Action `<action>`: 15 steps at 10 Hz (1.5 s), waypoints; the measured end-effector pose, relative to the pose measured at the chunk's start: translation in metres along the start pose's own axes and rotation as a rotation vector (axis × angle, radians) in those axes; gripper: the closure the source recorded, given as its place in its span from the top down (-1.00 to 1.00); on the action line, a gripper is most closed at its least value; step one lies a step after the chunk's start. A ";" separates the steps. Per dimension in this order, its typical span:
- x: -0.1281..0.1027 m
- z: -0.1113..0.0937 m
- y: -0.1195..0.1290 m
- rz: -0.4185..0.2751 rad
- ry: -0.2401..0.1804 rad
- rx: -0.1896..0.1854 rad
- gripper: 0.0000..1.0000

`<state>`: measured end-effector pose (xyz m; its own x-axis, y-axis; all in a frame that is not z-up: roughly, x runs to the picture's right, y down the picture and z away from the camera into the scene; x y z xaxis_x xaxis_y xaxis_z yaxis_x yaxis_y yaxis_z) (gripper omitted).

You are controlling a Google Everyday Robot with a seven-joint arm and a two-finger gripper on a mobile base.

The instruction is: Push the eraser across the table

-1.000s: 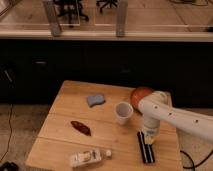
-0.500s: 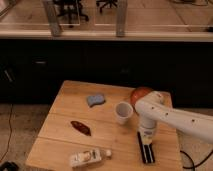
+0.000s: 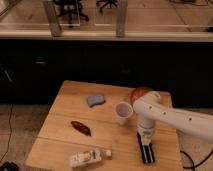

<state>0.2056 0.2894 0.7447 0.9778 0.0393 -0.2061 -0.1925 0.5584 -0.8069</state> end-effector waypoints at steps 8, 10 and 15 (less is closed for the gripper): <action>0.000 0.004 0.004 0.000 0.026 -0.023 -1.00; 0.001 0.005 0.005 0.004 0.031 -0.027 -1.00; -0.001 0.006 0.005 0.010 0.047 -0.040 -1.00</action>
<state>0.2039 0.2970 0.7439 0.9709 0.0048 -0.2393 -0.2062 0.5246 -0.8260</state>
